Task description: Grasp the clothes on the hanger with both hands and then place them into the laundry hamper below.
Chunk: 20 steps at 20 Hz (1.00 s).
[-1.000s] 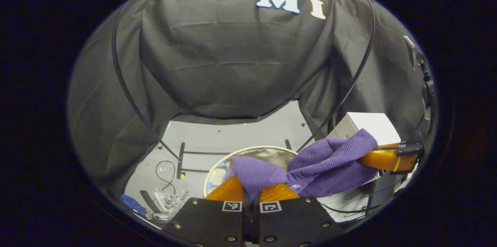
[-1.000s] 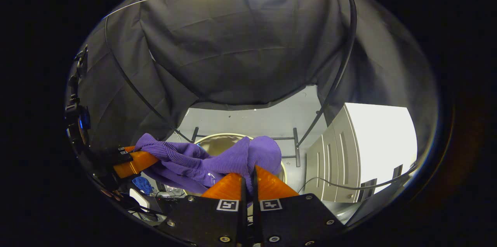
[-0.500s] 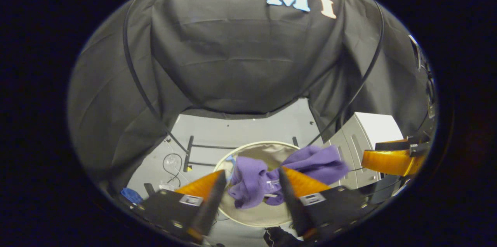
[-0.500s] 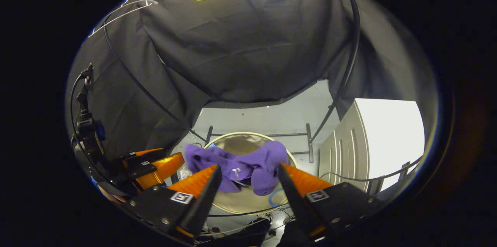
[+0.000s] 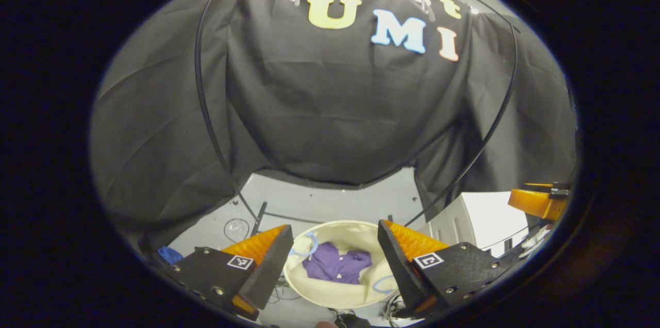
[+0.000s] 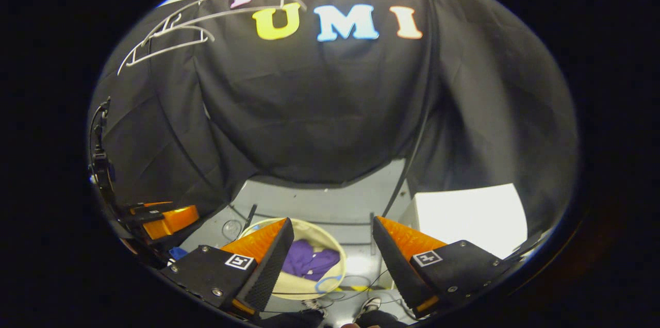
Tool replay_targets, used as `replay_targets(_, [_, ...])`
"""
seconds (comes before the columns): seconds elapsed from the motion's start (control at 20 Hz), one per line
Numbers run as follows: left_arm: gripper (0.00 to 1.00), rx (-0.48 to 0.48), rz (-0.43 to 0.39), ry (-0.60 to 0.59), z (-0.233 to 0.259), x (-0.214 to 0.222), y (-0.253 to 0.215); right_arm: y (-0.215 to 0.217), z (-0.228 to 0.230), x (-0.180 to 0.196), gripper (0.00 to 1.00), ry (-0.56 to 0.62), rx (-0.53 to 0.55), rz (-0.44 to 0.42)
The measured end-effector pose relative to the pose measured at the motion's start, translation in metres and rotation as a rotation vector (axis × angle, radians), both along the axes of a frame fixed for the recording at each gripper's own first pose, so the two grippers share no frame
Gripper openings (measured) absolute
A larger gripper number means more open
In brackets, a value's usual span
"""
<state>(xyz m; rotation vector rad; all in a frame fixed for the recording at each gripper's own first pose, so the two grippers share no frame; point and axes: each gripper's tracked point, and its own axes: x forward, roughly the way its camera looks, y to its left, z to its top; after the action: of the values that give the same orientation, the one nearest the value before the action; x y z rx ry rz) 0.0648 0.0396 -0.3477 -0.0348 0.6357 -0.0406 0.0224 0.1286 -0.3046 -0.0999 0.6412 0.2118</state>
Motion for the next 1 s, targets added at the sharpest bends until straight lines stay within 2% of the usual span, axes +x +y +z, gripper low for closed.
replay_targets(0.15, [0.95, 0.041, 0.023, -0.156, 0.091, 0.011, -0.007, -0.03, 0.077, 0.021, 0.96, -0.173, 0.015, -0.021])
replay_targets(0.2, [0.95, 0.044, 0.043, -0.22, 0.128, 0.014, -0.011, -0.039, 0.097, 0.028, 0.96, -0.225, 0.021, -0.025])
replay_targets(0.25, [1.0, 0.035, 0.064, -0.287, 0.164, 0.014, -0.021, -0.046, 0.118, 0.034, 0.96, -0.276, 0.03, -0.028])
replay_targets(0.3, [0.98, 0.024, 0.08, -0.338, 0.194, 0.013, -0.03, -0.057, 0.143, 0.04, 0.96, -0.327, 0.041, -0.035])
replay_targets(0.35, [0.95, 0.015, 0.093, -0.387, 0.221, 0.006, -0.035, -0.065, 0.166, 0.043, 0.92, -0.376, 0.058, -0.047])
replay_targets(0.4, [1.0, 0.008, 0.104, -0.431, 0.248, -0.001, -0.038, -0.072, 0.189, 0.045, 0.92, -0.422, 0.085, -0.054])
replay_targets(0.6, [1.0, -0.007, 0.098, -0.585, 0.334, -0.027, -0.056, -0.111, 0.276, 0.039, 0.95, -0.641, 0.188, -0.069])
replay_targets(0.65, [1.0, -0.023, 0.091, -0.619, 0.35, -0.037, -0.062, -0.125, 0.288, 0.037, 0.91, -0.672, 0.186, -0.078])
replay_targets(0.7, [1.0, -0.038, 0.087, -0.654, 0.365, -0.048, -0.067, -0.141, 0.295, 0.034, 0.91, -0.692, 0.177, -0.093])
replay_targets(0.75, [1.0, -0.049, 0.088, -0.691, 0.376, -0.052, -0.069, -0.157, 0.302, 0.031, 0.95, -0.706, 0.164, -0.11])
replay_targets(0.8, [1.0, -0.052, 0.093, -0.736, 0.387, -0.063, -0.073, -0.17, 0.309, 0.029, 0.91, -0.714, 0.155, -0.125])
replay_targets(0.85, [1.0, -0.057, 0.091, -0.777, 0.396, -0.071, -0.081, -0.182, 0.311, 0.027, 0.95, -0.722, 0.149, -0.132])
replay_targets(0.9, [0.99, -0.064, 0.091, -0.81, 0.403, -0.082, -0.087, -0.191, 0.31, 0.024, 0.91, -0.724, 0.144, -0.132])
replay_targets(0.95, [0.98, -0.08, 0.099, -0.825, 0.404, -0.093, -0.091, -0.197, 0.306, 0.02, 0.95, -0.718, 0.139, -0.12])
replay_targets(1.0, [0.97, -0.094, 0.112, -0.829, 0.406, -0.103, -0.094, -0.199, 0.299, 0.014, 0.95, -0.711, 0.133, -0.091])
